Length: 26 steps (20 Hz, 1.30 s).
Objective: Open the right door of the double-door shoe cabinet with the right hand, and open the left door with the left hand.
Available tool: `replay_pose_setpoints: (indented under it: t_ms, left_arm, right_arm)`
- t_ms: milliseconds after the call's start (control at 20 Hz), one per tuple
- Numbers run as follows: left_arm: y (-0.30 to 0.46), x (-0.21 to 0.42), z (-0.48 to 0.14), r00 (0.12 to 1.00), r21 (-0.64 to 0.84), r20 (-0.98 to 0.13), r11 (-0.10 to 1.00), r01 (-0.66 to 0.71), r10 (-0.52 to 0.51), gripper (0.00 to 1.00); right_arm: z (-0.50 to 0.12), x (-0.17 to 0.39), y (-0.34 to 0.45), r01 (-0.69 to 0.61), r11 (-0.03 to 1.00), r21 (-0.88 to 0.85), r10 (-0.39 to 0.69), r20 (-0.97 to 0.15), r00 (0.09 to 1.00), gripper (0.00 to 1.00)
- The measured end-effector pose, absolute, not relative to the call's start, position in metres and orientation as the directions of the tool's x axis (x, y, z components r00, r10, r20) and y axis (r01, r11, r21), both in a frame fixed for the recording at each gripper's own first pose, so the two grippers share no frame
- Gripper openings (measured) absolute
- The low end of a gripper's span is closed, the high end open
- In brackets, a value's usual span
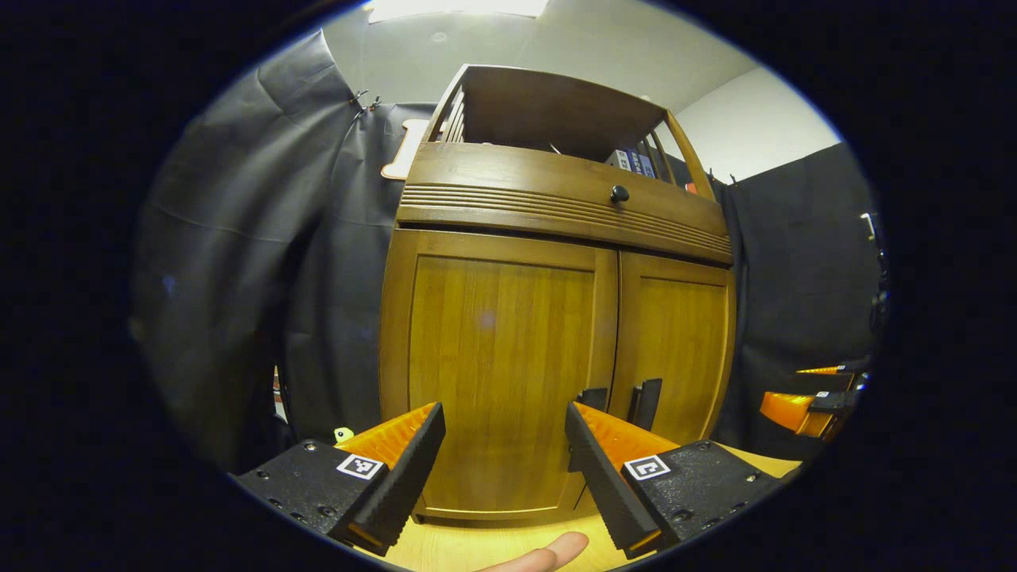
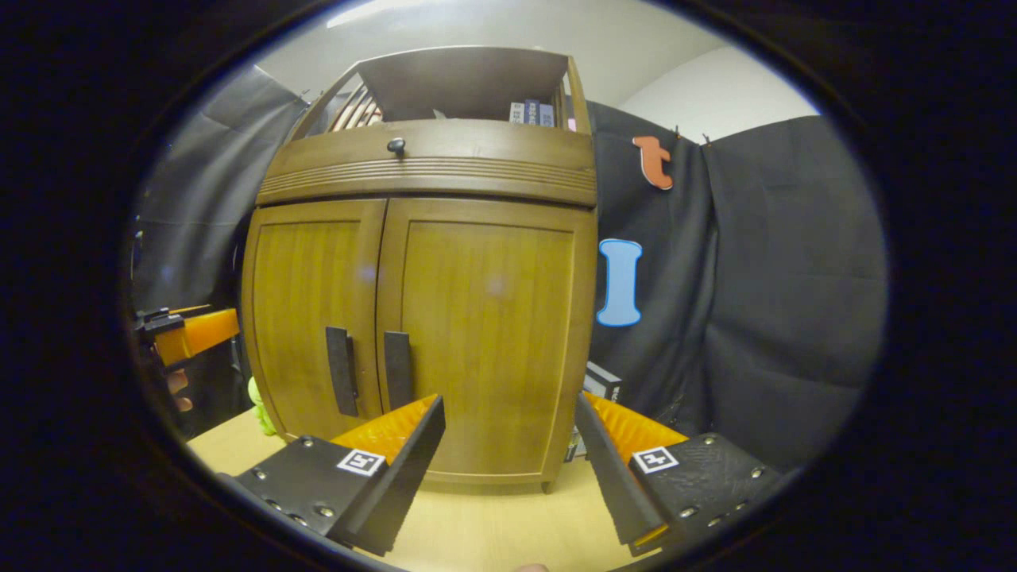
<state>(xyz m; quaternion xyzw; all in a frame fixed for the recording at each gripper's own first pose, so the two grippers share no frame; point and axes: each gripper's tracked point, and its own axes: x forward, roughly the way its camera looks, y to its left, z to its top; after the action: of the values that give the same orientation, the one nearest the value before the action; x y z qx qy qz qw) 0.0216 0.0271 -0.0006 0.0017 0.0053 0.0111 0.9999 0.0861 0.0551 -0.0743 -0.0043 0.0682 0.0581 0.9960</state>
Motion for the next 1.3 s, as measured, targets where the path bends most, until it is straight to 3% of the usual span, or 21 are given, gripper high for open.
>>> replay_pose_setpoints:
  t_ms: [50, 150, 350, 400, 700, 800, 900, 950, 1000, 1050, 1200, 1300]
  left_arm:
    - [0.027, 0.023, -0.001, 1.0, -0.003, -0.011, 1.0, -0.019, 0.019, 0.95]
    - [0.028, 0.025, -0.002, 1.0, -0.01, -0.018, 1.0, -0.012, 0.012, 0.89]
    - [0.048, 0.031, -0.004, 0.999, -0.009, -0.025, 0.999, -0.045, 0.045, 0.9]
    - [0.05, 0.032, -0.006, 0.998, -0.02, -0.036, 0.999, -0.046, 0.045, 0.94]
    - [0.063, 0.037, -0.011, 0.997, -0.048, -0.059, 0.998, -0.052, 0.049, 0.89]
    - [0.066, 0.039, -0.013, 0.996, -0.053, -0.064, 0.997, -0.058, 0.054, 0.95]
    - [0.066, 0.038, -0.013, 0.997, -0.06, -0.068, 0.997, -0.051, 0.046, 0.95]
    - [0.065, 0.038, -0.012, 0.997, -0.065, -0.069, 0.997, -0.046, 0.042, 0.9]
    - [0.066, 0.039, -0.012, 0.997, -0.068, -0.069, 0.997, -0.044, 0.039, 0.95]
    - [0.067, 0.039, -0.012, 0.997, -0.069, -0.068, 0.997, -0.044, 0.039, 0.95]
    - [0.07, 0.04, -0.012, 0.997, -0.065, -0.064, 0.997, -0.05, 0.046, 0.95]
    - [0.07, 0.04, -0.012, 0.997, -0.064, -0.066, 0.997, -0.05, 0.046, 0.95]
  right_arm:
    - [-0.078, 0.093, 0.062, -0.125, 0.992, 0.007, 0.125, -0.144, 0.982, 0.98]
    - [-0.087, 0.106, 0.077, -0.149, 0.989, 0.027, 0.151, -0.163, 0.975, 0.98]
    - [-0.104, 0.125, 0.113, -0.205, 0.978, 0.039, 0.208, -0.195, 0.958, 0.98]
    - [-0.107, 0.129, 0.121, -0.218, 0.975, 0.039, 0.222, -0.202, 0.954, 0.98]
    - [-0.109, 0.158, 0.18, -0.271, 0.955, 0.124, 0.292, -0.216, 0.932, 0.98]
    - [-0.102, 0.169, 0.194, -0.289, 0.949, 0.125, 0.309, -0.193, 0.931, 0.98]
    - [-0.1, 0.184, 0.207, -0.302, 0.95, 0.085, 0.312, -0.192, 0.93, 0.97]
    - [-0.102, 0.188, 0.21, -0.302, 0.952, 0.057, 0.307, -0.204, 0.93, 0.97]
    - [-0.111, 0.19, 0.208, -0.294, 0.956, 0.013, 0.289, -0.238, 0.927, 0.83]
    - [-0.103, 0.198, 0.209, -0.269, 0.962, 0.037, 0.271, -0.199, 0.942, 0.69]
    - [-0.105, 0.187, 0.206, -0.266, 0.961, 0.077, 0.276, -0.228, 0.933, 0.26]
    - [-0.102, 0.184, 0.207, -0.293, 0.952, 0.091, 0.307, -0.228, 0.924, 0.26]
